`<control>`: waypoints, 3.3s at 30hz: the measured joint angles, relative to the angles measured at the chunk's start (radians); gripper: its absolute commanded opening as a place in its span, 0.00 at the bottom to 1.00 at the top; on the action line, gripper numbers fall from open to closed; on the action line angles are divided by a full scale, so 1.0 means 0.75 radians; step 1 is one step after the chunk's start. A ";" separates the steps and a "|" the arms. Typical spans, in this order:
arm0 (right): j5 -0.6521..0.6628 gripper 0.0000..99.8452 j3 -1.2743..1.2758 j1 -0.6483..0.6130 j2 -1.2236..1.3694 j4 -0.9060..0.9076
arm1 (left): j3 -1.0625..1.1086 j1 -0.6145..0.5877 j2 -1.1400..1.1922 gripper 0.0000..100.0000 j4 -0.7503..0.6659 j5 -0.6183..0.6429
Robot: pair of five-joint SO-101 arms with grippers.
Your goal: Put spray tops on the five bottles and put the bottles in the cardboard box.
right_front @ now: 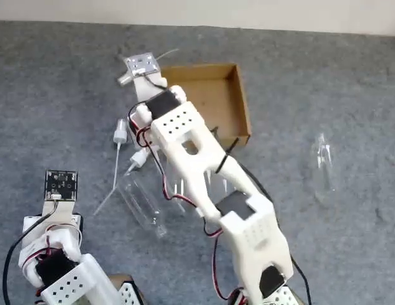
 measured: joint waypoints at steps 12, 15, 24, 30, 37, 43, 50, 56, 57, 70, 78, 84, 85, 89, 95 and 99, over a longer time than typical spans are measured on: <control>-0.004 0.19 -0.088 -0.004 0.059 0.117 | 0.000 0.000 0.000 0.23 0.057 0.000; 0.098 0.19 -0.162 0.000 0.059 0.262 | 0.000 0.000 0.000 0.23 0.057 0.000; 0.358 0.19 0.010 0.378 -0.172 0.415 | 0.000 0.000 0.000 0.23 0.057 0.000; 0.665 0.19 0.528 0.753 -0.638 0.415 | 0.000 0.000 0.000 0.23 0.057 0.000; 0.945 0.19 0.720 1.309 -0.835 0.284 | 0.000 0.000 0.000 0.23 0.057 0.000; 1.029 0.19 0.720 1.508 -0.708 0.211 | 0.000 0.000 0.000 0.23 0.088 0.000; 1.035 0.19 0.720 1.522 -0.581 0.119 | 0.000 0.000 0.000 0.23 0.123 0.000; 1.035 0.26 0.720 1.522 -0.511 0.078 | 0.000 0.000 0.000 0.23 0.123 0.000; 1.035 0.27 0.720 1.522 -0.505 0.076 | 0.000 0.000 0.000 0.23 0.123 0.000; 1.035 0.27 0.765 1.463 -0.352 -0.145 | 0.000 0.000 0.000 0.23 0.123 0.000; 1.035 0.06 0.675 1.465 -0.061 -0.153 | 0.000 0.000 0.000 0.23 0.123 0.000; 1.035 0.00 0.649 1.453 -0.057 -0.121 | 0.000 0.000 0.000 0.23 0.123 0.000; 1.035 0.00 0.649 1.448 -0.057 -0.094 | 0.000 0.000 0.000 0.23 0.123 0.000; 1.039 0.00 0.649 1.436 -0.057 -0.029 | -0.047 0.002 0.000 0.23 0.153 0.000; 1.090 0.00 0.689 1.436 -0.094 -0.018 | -0.276 0.104 0.106 0.23 0.229 -0.037; 1.101 0.00 0.902 1.436 -0.293 -0.110 | -0.644 0.188 0.432 0.23 0.305 -0.045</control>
